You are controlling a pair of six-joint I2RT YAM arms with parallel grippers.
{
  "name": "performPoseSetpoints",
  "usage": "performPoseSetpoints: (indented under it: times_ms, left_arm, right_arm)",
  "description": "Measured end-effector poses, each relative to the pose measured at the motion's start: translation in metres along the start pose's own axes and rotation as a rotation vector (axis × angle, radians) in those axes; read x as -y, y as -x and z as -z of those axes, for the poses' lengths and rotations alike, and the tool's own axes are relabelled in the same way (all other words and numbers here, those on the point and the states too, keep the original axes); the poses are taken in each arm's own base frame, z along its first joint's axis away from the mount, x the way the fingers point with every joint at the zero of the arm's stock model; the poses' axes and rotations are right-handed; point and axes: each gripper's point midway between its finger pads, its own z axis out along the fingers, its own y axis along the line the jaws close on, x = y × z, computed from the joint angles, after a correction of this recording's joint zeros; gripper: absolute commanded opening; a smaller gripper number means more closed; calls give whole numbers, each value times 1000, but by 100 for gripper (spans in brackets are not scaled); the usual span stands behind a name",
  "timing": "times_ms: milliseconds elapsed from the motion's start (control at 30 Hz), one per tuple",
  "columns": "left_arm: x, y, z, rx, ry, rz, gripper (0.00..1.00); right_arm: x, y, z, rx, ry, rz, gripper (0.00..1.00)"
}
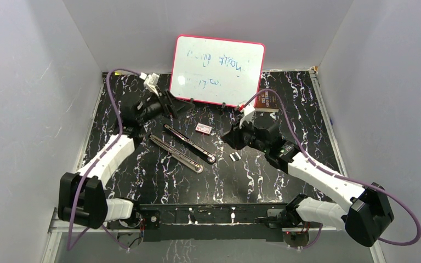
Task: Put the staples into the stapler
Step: Pick up the staple from the center of the board.
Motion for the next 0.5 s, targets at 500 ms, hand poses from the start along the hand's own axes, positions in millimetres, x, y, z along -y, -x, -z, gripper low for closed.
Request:
performPoseSetpoints:
  times_ms: [500]
  left_arm:
    - [138,2,55,125,-566,-387,63]
  right_arm:
    - [-94,75,27,279,495,90,4]
